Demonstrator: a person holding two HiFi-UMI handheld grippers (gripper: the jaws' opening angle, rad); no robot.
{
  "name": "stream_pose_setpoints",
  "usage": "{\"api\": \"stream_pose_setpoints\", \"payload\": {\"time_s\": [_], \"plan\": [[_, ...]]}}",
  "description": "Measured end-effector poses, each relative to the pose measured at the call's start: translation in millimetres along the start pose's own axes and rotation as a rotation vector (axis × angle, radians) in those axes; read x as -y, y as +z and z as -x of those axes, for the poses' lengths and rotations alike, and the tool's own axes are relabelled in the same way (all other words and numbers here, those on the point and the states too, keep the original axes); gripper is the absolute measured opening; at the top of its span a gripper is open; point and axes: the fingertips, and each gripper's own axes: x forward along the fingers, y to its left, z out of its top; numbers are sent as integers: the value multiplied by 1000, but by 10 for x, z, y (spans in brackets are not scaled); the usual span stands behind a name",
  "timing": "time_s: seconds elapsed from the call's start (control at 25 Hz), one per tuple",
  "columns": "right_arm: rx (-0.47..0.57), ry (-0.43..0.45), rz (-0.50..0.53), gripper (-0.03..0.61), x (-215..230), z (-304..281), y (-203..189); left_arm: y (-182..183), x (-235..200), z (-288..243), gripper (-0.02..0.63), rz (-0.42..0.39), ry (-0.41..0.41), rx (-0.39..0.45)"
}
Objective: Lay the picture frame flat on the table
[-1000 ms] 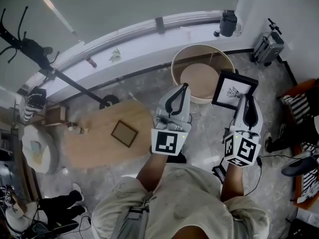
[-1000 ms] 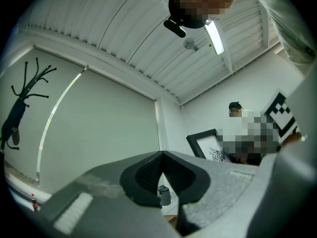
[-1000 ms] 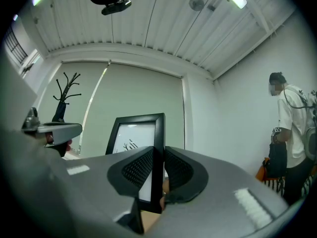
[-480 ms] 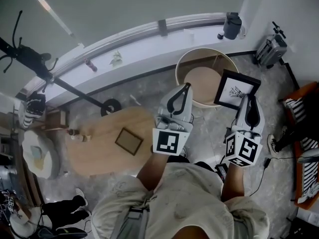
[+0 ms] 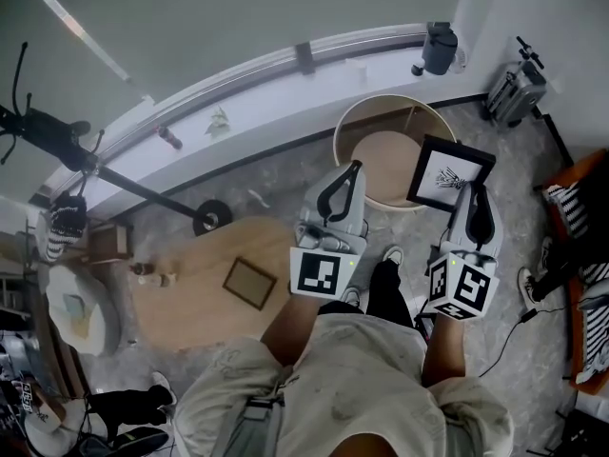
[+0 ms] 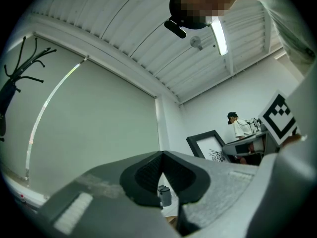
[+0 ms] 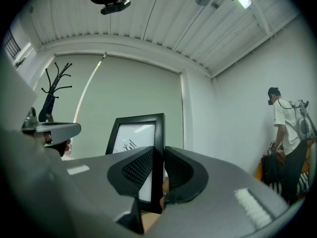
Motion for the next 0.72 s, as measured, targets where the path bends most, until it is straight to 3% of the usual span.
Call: {"api": "stream_pose_setpoints", "payload": {"time_s": [0.72], "plan": [[-17,-10,-35,72,526,-1170,-211,-351,-26,-1261,3,-33,-19,-21]]}}
